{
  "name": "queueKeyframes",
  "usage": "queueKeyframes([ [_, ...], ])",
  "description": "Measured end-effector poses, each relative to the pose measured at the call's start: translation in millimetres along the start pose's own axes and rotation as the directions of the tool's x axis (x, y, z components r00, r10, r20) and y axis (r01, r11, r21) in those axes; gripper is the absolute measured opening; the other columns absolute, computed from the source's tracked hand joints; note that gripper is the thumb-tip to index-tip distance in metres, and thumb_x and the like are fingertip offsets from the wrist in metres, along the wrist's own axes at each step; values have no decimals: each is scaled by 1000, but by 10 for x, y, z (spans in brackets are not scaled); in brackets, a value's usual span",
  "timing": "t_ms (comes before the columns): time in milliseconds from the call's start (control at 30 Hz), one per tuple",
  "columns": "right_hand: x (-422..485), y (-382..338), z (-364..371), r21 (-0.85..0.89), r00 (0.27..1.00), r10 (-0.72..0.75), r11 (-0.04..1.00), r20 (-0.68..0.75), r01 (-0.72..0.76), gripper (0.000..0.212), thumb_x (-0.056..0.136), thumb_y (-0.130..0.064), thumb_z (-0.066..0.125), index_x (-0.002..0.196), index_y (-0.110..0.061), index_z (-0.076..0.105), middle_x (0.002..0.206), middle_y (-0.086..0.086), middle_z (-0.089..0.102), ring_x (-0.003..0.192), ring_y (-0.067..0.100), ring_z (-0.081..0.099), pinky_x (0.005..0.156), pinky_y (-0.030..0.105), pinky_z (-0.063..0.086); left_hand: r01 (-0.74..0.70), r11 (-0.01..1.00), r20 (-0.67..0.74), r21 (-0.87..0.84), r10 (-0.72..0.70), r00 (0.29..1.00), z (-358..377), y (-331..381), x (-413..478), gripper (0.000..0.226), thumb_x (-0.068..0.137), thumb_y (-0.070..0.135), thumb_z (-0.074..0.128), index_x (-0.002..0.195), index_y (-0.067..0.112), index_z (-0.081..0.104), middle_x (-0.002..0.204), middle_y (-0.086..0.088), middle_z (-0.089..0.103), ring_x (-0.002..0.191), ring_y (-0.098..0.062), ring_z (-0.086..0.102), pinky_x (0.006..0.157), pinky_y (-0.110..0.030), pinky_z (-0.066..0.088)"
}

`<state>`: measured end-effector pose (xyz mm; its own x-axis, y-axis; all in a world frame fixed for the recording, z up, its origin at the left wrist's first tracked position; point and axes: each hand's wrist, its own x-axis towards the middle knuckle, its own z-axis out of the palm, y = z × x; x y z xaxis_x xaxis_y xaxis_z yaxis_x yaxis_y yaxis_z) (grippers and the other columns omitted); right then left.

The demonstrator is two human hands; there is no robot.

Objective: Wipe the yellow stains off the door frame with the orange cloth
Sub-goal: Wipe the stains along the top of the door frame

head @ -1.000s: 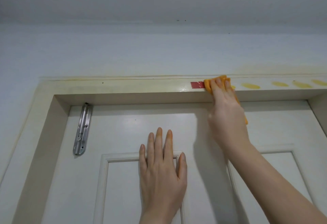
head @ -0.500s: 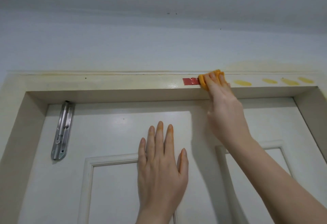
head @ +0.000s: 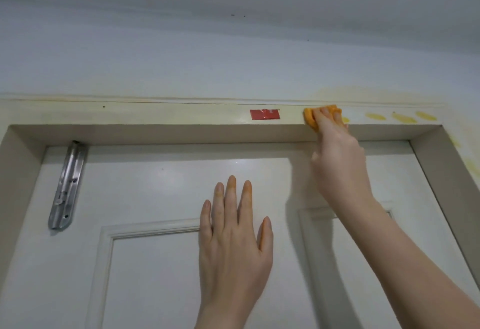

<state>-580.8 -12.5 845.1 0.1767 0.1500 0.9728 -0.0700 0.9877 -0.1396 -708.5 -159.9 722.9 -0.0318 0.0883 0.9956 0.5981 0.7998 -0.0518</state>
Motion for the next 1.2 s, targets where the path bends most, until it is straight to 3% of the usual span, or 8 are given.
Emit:
queueKeyframes([
  [167, 92, -52, 56, 25, 984, -176, 984, 38, 175, 83, 79, 20, 44, 153, -17, 44, 164, 2, 37, 158, 22, 19, 125, 29, 16, 12, 1000, -10, 16, -12, 1000, 40, 103, 52, 71, 110, 59, 25, 175, 31, 14, 185, 5, 0, 171, -17, -7, 137, -45, 3],
  [267, 222, 119, 7, 40, 995, -98, 994, 1, 98, 71, 85, 17, 41, 149, -14, 48, 162, 7, 41, 157, 25, 23, 127, 41, 23, 50, 999, -20, 10, -50, 999, 39, 192, 88, 72, 110, 60, 22, 175, 32, 11, 184, 6, -4, 170, -15, -12, 138, -44, 1],
  [367, 64, 360, -116, 29, 1000, 3, 1000, -30, -2, 72, 86, 15, 40, 150, -17, 48, 165, 5, 38, 158, 22, 22, 122, 41, 30, 55, 998, 2, 21, -55, 998, 36, 266, 110, 72, 110, 60, 19, 175, 31, 11, 185, 5, -2, 170, -16, -13, 139, -46, 5],
  [533, 118, 319, -44, 61, 981, -189, 981, 43, 186, 82, 77, 20, 44, 152, -13, 46, 164, 6, 38, 158, 25, 21, 126, 35, 21, 48, 998, -13, 41, -48, 999, 90, 433, 141, 72, 110, 59, 22, 175, 29, 16, 185, 4, 2, 170, -16, -7, 139, -45, 5],
  [700, 94, 633, -172, 48, 1000, -13, 999, -25, 14, 67, 87, 15, 39, 145, -17, 51, 163, 3, 41, 158, 22, 22, 121, 44, 34, 47, 999, -12, 15, -46, 999, 121, 522, 123, 71, 111, 58, 21, 175, 29, 15, 184, 4, 3, 170, -14, -9, 139, -44, 5],
  [900, 239, 570, -89, 71, 979, -195, 979, 56, 191, 74, 87, 17, 42, 153, -14, 45, 165, 4, 38, 158, 23, 20, 127, 38, 22, -17, 1000, -13, -3, 17, 1000, 222, 609, 94, 67, 112, 56, 22, 175, 33, 15, 184, 10, 0, 170, -11, -7, 137, -42, 3],
  [1067, 177, 831, -242, 27, 999, -51, 998, 14, 51, 70, 84, 15, 39, 146, -15, 48, 162, 3, 41, 158, 22, 20, 118, 47, 37, 9, 1000, -19, -6, -9, 1000, 235, 632, 93, 68, 112, 59, 18, 175, 36, 5, 183, 13, -8, 169, -9, -14, 137, -40, -2],
  [1200, 113, 632, -155, 32, 975, -217, 976, 52, 216, 80, 79, 19, 43, 153, -12, 44, 164, 7, 39, 158, 27, 22, 125, 38, 25, 5, 1000, -19, -3, -5, 1000, 263, 682, 110, 68, 112, 58, 19, 175, 34, 8, 184, 10, -4, 169, -11, -11, 137, -41, 0],
])
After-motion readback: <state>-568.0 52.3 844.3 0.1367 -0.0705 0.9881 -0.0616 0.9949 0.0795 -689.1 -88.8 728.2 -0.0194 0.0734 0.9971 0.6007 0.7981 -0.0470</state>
